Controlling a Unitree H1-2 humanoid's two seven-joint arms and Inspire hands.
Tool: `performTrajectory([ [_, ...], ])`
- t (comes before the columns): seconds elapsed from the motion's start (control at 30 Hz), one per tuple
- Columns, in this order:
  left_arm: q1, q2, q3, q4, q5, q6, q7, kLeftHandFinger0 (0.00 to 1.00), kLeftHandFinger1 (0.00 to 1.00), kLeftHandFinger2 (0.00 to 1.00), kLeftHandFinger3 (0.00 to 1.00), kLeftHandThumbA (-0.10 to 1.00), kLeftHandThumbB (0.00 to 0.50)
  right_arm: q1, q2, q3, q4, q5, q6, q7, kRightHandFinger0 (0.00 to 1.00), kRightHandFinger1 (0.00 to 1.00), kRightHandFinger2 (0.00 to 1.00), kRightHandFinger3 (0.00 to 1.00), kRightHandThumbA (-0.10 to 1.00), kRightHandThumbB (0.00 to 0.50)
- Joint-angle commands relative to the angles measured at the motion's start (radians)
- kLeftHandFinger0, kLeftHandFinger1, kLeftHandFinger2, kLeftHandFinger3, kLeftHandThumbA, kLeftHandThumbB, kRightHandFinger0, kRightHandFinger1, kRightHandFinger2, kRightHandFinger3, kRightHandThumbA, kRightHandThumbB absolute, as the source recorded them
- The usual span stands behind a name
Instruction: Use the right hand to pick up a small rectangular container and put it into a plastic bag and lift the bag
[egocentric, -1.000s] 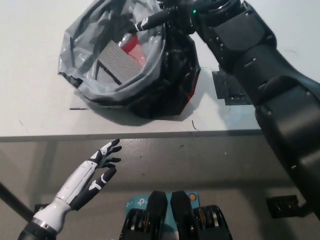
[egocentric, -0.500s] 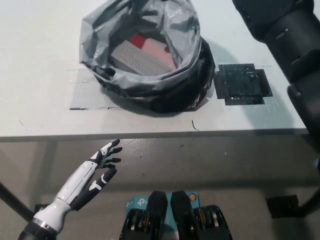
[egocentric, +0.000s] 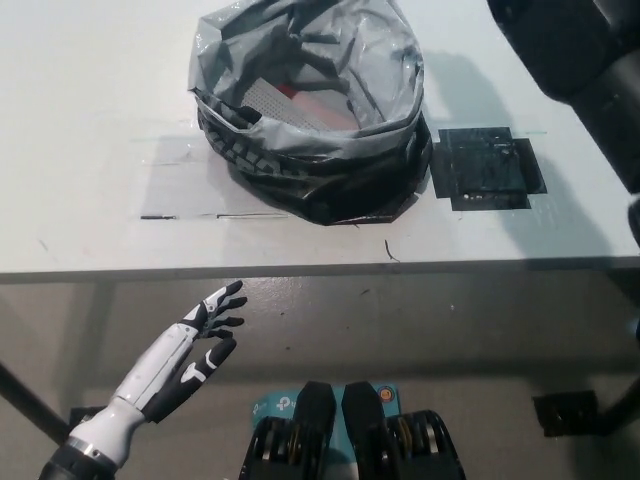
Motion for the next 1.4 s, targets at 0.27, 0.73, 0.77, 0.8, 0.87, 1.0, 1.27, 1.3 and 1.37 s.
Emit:
performTrajectory([
  [0.27, -0.064, 0.030, 0.038, -0.022, -0.024, 0.024, 0.001, 1.00, 1.00, 1.00, 1.00, 1.00, 0.165, 0.597, -0.346, -0.637, -1.519, 0.173, 0.006, -0.025, 1.00, 1.00, 1.00, 1.00, 1.00, 0.334],
  [0.73, -0.098, 0.022, 0.041, 0.017, -0.004, 0.015, 0.020, 1.00, 1.00, 1.00, 1.00, 1.00, 0.190, 1.011, -0.265, -0.844, -1.789, 0.344, -0.339, -0.282, 1.00, 1.00, 1.00, 1.00, 1.00, 0.420],
  [0.77, -0.097, 0.022, 0.041, 0.016, -0.004, 0.015, 0.020, 1.00, 1.00, 1.00, 1.00, 1.00, 0.191, 1.018, -0.270, -0.851, -1.789, 0.364, -0.366, -0.292, 1.00, 1.00, 1.00, 1.00, 1.00, 0.408],
  [0.8, -0.095, 0.021, 0.042, 0.015, -0.005, 0.015, 0.020, 1.00, 1.00, 1.00, 1.00, 1.00, 0.192, 1.023, -0.276, -0.858, -1.789, 0.382, -0.389, -0.300, 1.00, 1.00, 1.00, 1.00, 1.00, 0.406],
  [0.87, -0.094, 0.021, 0.042, 0.015, -0.004, 0.014, 0.021, 1.00, 1.00, 1.00, 1.00, 1.00, 0.192, 1.024, -0.281, -0.864, -1.789, 0.387, -0.396, -0.303, 1.00, 1.00, 1.00, 1.00, 1.00, 0.417],
  [1.0, -0.073, 0.016, 0.044, 0.015, -0.005, 0.000, 0.028, 1.00, 1.00, 1.00, 1.00, 1.00, 0.175, 1.021, -0.315, -0.899, -1.789, 0.444, -0.410, -0.309, 1.00, 1.00, 1.00, 1.00, 1.00, 0.408],
  [1.27, -0.070, 0.015, 0.045, 0.020, -0.003, -0.005, 0.033, 1.00, 1.00, 1.00, 1.00, 1.00, 0.165, 0.971, -0.264, -0.884, -1.789, 0.422, -0.390, -0.318, 1.00, 1.00, 1.00, 1.00, 1.00, 0.411],
  [1.3, -0.066, 0.015, 0.045, 0.019, -0.003, -0.006, 0.033, 1.00, 1.00, 1.00, 1.00, 1.00, 0.165, 0.975, -0.257, -0.882, -1.789, 0.417, -0.396, -0.316, 1.00, 1.00, 1.00, 1.00, 1.00, 0.411],
  [1.37, -0.051, 0.010, 0.045, 0.016, -0.002, -0.005, 0.037, 1.00, 1.00, 1.00, 1.00, 1.00, 0.166, 1.056, -0.167, -0.825, -1.789, 0.404, -0.424, -0.306, 1.00, 1.00, 1.00, 1.00, 1.00, 0.434],
])
